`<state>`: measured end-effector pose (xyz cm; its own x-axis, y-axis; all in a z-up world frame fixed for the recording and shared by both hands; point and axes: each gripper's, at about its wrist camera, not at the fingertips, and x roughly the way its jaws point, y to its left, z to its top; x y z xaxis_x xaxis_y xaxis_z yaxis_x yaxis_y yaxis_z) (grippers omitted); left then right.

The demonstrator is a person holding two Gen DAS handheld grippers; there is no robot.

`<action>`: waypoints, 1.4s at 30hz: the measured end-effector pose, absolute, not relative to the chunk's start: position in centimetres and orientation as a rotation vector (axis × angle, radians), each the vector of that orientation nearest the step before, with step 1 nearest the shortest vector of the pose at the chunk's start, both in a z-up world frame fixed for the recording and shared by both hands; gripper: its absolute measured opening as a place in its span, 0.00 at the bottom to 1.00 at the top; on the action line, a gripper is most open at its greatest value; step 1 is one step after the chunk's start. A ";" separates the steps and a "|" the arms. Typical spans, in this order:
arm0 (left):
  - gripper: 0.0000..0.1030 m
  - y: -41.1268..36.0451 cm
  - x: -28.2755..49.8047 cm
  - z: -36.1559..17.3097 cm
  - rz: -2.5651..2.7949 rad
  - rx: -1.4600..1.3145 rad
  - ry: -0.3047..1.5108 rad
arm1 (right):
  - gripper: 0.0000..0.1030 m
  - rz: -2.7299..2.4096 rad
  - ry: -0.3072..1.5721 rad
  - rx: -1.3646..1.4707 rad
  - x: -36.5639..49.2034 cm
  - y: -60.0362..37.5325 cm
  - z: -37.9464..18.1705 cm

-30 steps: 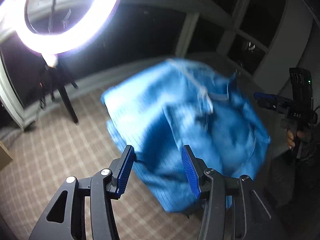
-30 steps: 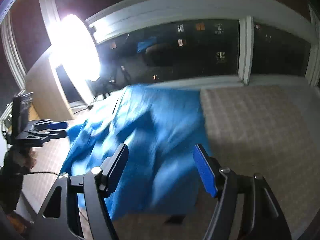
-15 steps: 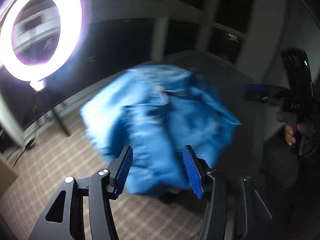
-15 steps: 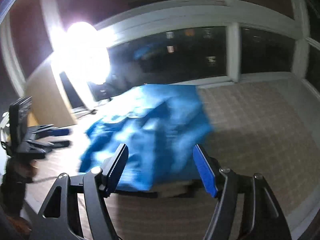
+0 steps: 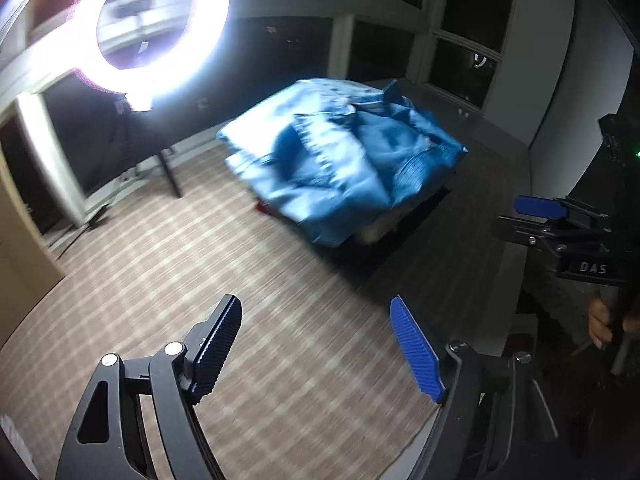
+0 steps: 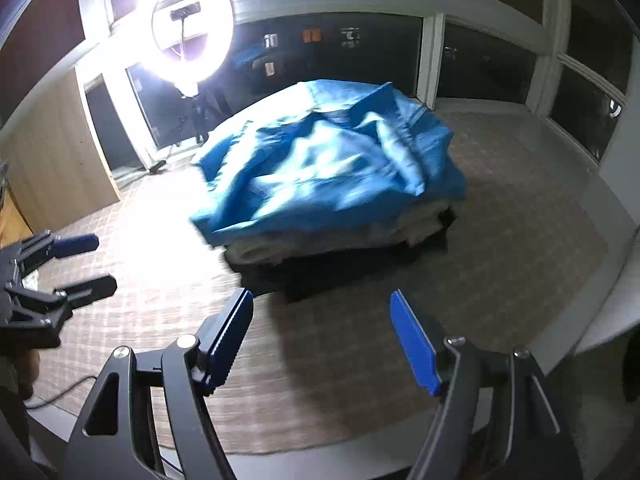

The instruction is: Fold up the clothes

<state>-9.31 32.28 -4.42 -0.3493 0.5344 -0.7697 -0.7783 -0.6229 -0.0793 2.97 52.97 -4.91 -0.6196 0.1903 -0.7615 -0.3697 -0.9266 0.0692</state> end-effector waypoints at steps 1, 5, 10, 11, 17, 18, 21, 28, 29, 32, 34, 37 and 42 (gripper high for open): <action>0.74 30.9 -8.9 -4.3 2.050 -1.011 0.385 | 0.68 2.548 0.317 -1.150 3.2 51.8 -4.7; 0.75 25.8 -8.2 -4.1 2.134 -1.052 0.362 | 0.69 2.486 0.227 -1.099 3.9 46.8 -3.8; 0.75 18.8 -7.6 -3.8 2.205 -1.100 0.285 | 0.69 2.498 0.169 -1.071 5.7 40.3 -2.7; 0.75 17.7 -7.3 -3.8 2.213 -1.102 0.282 | 0.69 2.511 0.173 -1.066 6.1 39.3 -2.6; 0.75 13.1 -5.2 -3.3 2.241 -1.063 0.285 | 0.70 2.538 0.137 -1.057 7.5 33.9 -2.5; 0.75 12.6 -4.9 -3.2 2.240 -1.062 0.284 | 0.70 2.542 0.133 -1.059 7.7 33.2 -2.5; 0.75 11.5 -4.1 -2.9 2.234 -1.054 0.285 | 0.70 2.546 0.118 -1.054 8.2 31.6 -2.2; 0.75 10.1 -3.3 -2.4 2.199 -1.040 0.269 | 0.70 2.538 0.086 -1.020 9.2 29.4 -1.4; 0.75 9.9 -3.2 -2.4 2.195 -1.037 0.268 | 0.70 2.537 0.084 -1.019 9.3 29.2 -1.3; 0.75 9.7 -3.0 -2.1 2.185 -1.030 0.265 | 0.70 2.535 0.085 -1.018 9.4 28.9 -1.3; 0.75 9.7 -2.9 -1.9 2.178 -1.024 0.269 | 0.70 2.534 0.086 -1.018 9.4 28.7 -1.3; 0.75 9.6 -2.6 -1.6 2.169 -1.011 0.275 | 0.70 2.532 0.088 -1.014 9.4 28.7 -1.2; 0.75 9.5 -2.5 -1.2 2.175 -0.997 0.274 | 0.70 2.531 0.091 -1.017 9.3 28.8 -1.3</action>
<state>-2.53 9.55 -1.20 -0.4440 0.5227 -0.7278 -0.6868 -0.7202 -0.0982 9.33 28.79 -1.29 -0.6499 0.3481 -0.6756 -0.3959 -0.9139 -0.0900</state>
